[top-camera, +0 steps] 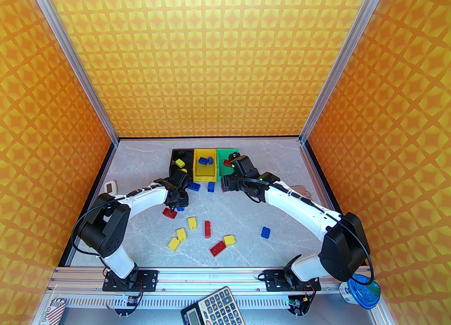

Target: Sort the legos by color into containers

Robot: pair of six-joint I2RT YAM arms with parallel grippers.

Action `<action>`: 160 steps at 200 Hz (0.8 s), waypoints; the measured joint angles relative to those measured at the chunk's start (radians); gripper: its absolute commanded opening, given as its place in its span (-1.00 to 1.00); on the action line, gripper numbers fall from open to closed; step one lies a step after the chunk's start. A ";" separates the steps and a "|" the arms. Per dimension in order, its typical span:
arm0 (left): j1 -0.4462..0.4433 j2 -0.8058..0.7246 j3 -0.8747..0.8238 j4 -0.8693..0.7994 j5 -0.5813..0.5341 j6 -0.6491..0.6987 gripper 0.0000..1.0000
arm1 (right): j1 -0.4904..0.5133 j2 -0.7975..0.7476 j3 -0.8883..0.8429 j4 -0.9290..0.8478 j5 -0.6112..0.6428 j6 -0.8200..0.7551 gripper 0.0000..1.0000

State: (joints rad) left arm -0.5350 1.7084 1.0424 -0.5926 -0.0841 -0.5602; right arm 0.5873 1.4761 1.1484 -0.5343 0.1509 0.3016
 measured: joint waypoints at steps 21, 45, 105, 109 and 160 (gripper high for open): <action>-0.007 0.000 0.031 -0.025 -0.002 0.002 -0.33 | 0.000 -0.011 -0.014 0.000 0.007 0.000 0.45; -0.011 0.000 0.110 -0.055 -0.003 0.016 -0.32 | 0.000 -0.031 -0.036 0.000 0.017 0.000 0.45; -0.013 0.142 0.499 -0.093 -0.007 0.088 -0.32 | 0.000 -0.108 -0.089 -0.001 0.039 0.001 0.45; -0.013 0.158 0.525 -0.095 -0.007 0.092 -0.32 | 0.000 -0.112 -0.092 -0.002 0.042 0.001 0.45; -0.001 0.462 0.964 -0.138 -0.010 0.164 0.34 | 0.000 -0.167 -0.121 -0.012 0.055 0.005 0.45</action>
State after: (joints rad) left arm -0.5362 2.1708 2.0060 -0.7307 -0.0937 -0.3962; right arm 0.5873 1.3090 1.0271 -0.5461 0.2062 0.3061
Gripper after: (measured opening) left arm 0.533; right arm 0.723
